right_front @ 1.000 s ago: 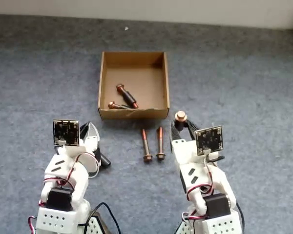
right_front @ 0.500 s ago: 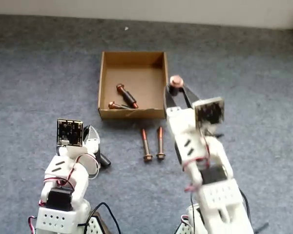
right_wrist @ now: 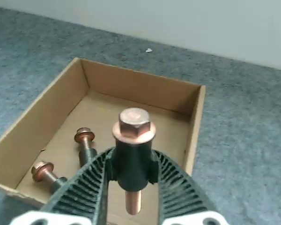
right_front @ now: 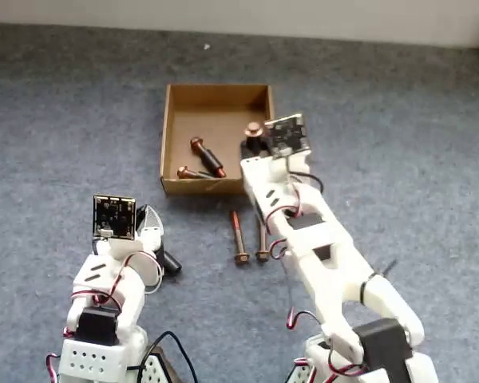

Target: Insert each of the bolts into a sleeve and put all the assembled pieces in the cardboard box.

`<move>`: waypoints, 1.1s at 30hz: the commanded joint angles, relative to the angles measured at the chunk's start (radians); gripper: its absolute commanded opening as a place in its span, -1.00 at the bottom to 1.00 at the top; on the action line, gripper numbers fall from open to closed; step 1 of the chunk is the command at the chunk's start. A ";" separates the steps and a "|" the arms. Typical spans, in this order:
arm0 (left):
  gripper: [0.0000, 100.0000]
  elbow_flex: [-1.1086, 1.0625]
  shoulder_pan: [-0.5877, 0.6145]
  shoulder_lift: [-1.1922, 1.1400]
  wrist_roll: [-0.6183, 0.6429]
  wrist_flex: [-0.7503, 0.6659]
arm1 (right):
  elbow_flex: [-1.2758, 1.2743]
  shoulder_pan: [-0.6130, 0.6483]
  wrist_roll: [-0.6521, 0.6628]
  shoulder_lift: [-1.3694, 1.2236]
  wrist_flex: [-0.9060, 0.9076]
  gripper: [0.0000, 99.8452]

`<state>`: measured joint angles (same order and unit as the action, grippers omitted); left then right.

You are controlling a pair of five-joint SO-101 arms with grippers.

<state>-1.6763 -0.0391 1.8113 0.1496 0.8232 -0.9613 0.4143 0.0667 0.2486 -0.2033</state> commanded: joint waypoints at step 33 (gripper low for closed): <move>-0.98 0.082 0.481 0.008 -0.011 -0.003 | 0.082 0.495 -0.009 0.363 0.779 -0.80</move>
<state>-1.6441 0.3905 1.8113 0.1496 0.8232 -0.9306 0.8255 0.0637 0.6107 0.5669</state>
